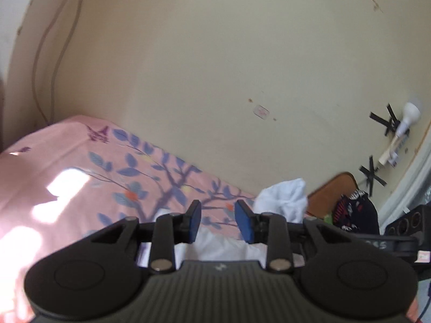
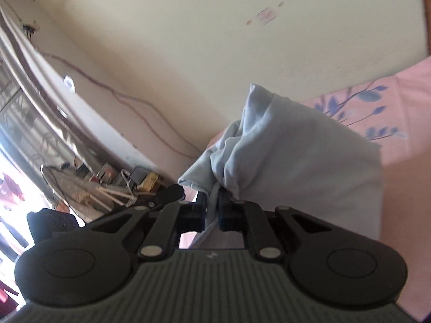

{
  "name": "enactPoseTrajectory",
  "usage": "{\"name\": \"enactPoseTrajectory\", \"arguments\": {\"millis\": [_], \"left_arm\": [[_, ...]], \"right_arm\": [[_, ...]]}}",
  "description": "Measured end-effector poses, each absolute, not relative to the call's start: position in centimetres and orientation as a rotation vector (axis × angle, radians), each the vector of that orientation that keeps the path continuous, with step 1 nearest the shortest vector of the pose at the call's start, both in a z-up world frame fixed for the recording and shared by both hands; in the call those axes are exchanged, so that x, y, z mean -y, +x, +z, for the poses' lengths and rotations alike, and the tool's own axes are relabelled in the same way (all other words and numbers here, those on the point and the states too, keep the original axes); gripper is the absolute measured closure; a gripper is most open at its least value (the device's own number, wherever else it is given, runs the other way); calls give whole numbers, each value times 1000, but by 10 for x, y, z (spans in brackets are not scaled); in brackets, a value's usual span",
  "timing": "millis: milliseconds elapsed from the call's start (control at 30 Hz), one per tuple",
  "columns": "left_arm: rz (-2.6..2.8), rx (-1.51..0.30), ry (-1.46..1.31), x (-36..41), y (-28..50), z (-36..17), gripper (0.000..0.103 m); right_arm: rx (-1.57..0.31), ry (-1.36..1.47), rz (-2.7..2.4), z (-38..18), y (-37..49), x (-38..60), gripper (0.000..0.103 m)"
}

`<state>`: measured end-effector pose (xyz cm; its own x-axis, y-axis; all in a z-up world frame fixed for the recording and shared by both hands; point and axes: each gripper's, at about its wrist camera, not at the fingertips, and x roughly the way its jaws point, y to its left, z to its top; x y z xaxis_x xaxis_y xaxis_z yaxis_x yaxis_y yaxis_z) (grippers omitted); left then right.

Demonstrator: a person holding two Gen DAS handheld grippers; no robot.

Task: Fold small clothes

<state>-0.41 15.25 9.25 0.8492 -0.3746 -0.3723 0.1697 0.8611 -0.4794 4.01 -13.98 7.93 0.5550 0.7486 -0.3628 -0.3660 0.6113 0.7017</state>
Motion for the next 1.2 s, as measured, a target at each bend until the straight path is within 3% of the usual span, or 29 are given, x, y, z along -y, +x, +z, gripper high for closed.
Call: {"name": "enactPoseTrajectory", "arguments": {"millis": [100, 233, 367, 467, 533, 633, 700, 733, 767, 800, 833, 900, 933, 1000, 1200], "left_arm": [[-227, -466, -477, -181, -14, 91, 68], [-188, -507, -466, -189, -11, 77, 67], [-274, -547, -406, -166, -1, 65, 64], [-317, -603, -267, -132, 3, 52, 55], [-309, -646, -169, -111, 3, 39, 55], [-310, -674, -138, -103, -6, 28, 50], [-320, -704, -161, -104, -12, 21, 50], [-322, -718, -170, -103, -16, 18, 56], [-325, -733, -174, -102, -17, 14, 80], [-329, -749, -180, -102, -17, 11, 90], [-335, -751, -194, -104, -22, 11, 93], [-328, -703, -183, -107, -32, 19, 94], [-325, -673, -175, -111, -39, 26, 94], [-344, -612, -198, -124, -51, 45, 94], [-275, -574, -217, -154, -62, 61, 94]], "right_arm": [[-823, 621, 808, 50, 70, 79, 98], [-920, 498, 828, 27, 73, 43, 92], [-717, 512, 804, 50, 54, 105, 91], [-621, 512, 657, 62, 45, 155, 76], [-611, 512, 566, 60, 49, 179, 56], [-620, 448, 509, 57, 60, 176, 53], [-630, 383, 511, 54, 71, 165, 41], [-633, 356, 514, 52, 78, 156, 30], [-632, 326, 521, 49, 84, 145, 26], [-634, 278, 534, 45, 91, 131, 25], [-643, 228, 545, 40, 96, 119, 31], [-678, 113, 538, 26, 105, 95, 60], [-688, 69, 517, 22, 106, 87, 67], [-666, 91, 508, 26, 103, 89, 73], [-549, 177, 606, 57, 85, 78, 73]]}}
